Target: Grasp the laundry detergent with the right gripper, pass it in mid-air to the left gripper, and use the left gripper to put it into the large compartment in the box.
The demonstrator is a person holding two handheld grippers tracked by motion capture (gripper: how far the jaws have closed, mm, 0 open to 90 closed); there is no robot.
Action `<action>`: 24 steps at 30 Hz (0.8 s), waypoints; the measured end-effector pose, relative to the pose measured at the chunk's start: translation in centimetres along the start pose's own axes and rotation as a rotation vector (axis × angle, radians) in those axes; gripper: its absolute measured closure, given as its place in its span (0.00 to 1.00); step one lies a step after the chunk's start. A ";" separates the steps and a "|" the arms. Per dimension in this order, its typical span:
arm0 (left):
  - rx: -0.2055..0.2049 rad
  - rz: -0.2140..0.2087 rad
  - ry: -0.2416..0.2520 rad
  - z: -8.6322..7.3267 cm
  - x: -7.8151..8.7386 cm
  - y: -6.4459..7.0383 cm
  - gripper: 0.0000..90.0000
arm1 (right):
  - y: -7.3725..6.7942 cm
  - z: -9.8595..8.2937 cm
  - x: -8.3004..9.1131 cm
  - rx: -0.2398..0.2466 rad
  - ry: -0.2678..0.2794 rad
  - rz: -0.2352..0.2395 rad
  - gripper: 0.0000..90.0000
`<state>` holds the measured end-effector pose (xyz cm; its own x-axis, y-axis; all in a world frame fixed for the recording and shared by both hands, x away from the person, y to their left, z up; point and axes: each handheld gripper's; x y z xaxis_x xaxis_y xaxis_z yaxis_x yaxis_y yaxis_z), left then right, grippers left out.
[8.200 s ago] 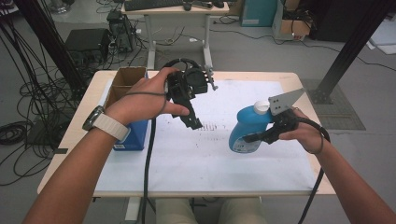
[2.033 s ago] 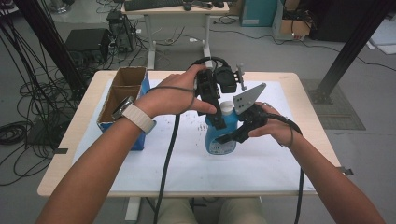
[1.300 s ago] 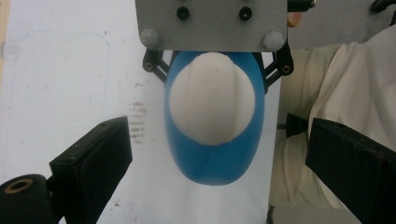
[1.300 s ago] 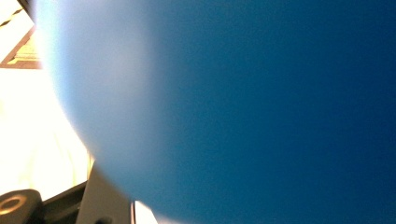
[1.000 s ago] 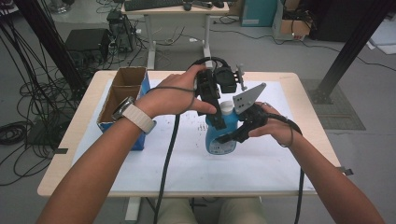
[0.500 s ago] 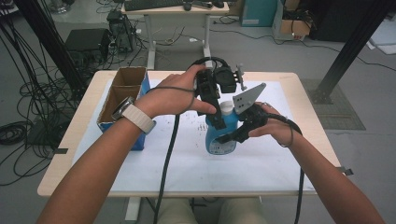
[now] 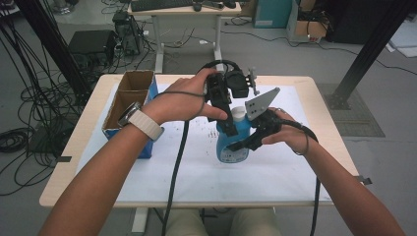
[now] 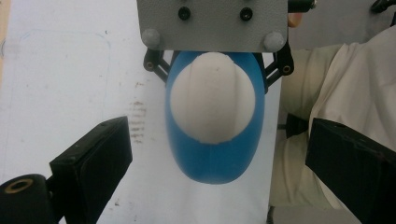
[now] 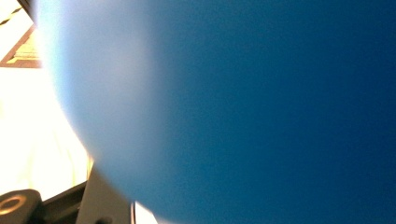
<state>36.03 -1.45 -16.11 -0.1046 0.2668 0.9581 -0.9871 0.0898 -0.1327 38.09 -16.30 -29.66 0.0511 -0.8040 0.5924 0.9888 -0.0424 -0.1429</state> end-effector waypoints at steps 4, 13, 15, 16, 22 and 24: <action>0.001 -0.001 -0.001 0.0 0.0 0.0 0.08 | 0.0 0.0 0.0 0.000 0.001 0.000 0.48; -0.002 0.000 0.003 0.0 -0.1 0.0 0.08 | 0.0 0.0 0.0 0.000 0.003 -0.004 0.48; -0.001 0.000 0.002 0.0 -0.1 -0.1 0.08 | 0.0 0.0 0.0 -0.001 0.003 -0.003 0.48; -0.002 0.000 0.004 0.0 -0.1 -0.1 0.08 | 0.0 0.0 0.0 -0.001 0.003 -0.004 0.48; -0.001 0.001 0.003 0.0 -0.1 -0.1 0.08 | 0.0 0.0 0.0 0.000 0.001 -0.002 0.48; -0.002 0.001 0.003 0.1 -0.1 -0.1 0.08 | 0.0 0.0 0.0 0.000 0.000 -0.002 0.48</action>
<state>36.12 -1.54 -16.19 -0.1056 0.2697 0.9571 -0.9867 0.0911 -0.1345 38.11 -16.30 -29.65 0.0489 -0.8042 0.5924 0.9890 -0.0439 -0.1413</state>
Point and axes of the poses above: each handheld gripper's, and its own axes: x roughly backward along the jaws, z roughly out of its top, y roughly to its right, and after that the axes turned 9 degrees about -x, right-handed
